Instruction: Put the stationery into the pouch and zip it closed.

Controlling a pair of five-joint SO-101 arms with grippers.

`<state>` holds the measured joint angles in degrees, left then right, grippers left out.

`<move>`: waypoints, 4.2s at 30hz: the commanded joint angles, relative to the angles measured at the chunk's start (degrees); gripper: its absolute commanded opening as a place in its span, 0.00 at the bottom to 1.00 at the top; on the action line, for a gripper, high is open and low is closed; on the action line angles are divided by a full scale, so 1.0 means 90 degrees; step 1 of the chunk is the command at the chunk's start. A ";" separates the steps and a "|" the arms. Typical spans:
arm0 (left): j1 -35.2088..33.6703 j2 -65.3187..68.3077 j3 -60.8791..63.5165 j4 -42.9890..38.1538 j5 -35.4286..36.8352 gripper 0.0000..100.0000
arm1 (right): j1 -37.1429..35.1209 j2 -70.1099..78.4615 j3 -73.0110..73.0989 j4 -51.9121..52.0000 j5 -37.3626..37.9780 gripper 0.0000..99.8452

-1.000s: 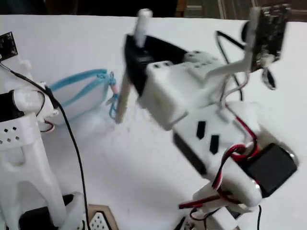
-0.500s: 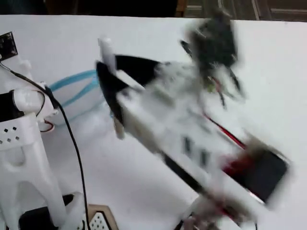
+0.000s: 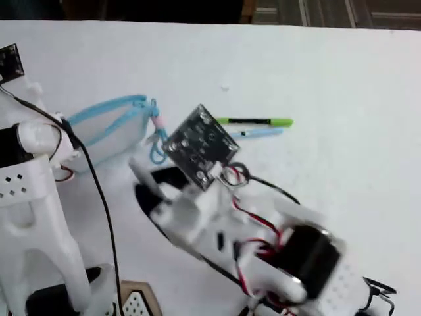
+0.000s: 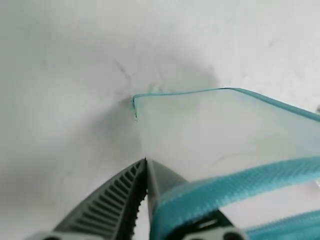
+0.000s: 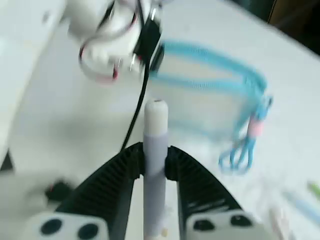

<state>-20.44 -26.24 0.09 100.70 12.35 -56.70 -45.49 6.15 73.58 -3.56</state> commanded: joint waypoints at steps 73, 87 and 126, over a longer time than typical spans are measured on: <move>-0.0054 -0.0054 -0.0049 -0.0098 0.0020 0.02 | 0.3453 0.6589 -0.1084 0.0327 0.4122 0.28; -0.0435 -0.0044 -0.0029 -0.0098 0.0010 0.02 | 0.3707 0.8659 -0.1133 -0.0523 0.4845 0.22; -0.0181 -0.0044 -0.0029 -0.0059 -0.0098 0.02 | 0.1382 -0.3267 0.6242 -0.5006 -0.0166 0.02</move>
<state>-23.69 -26.15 0.09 100.70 11.91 -43.08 -69.23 61.54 43.78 6.11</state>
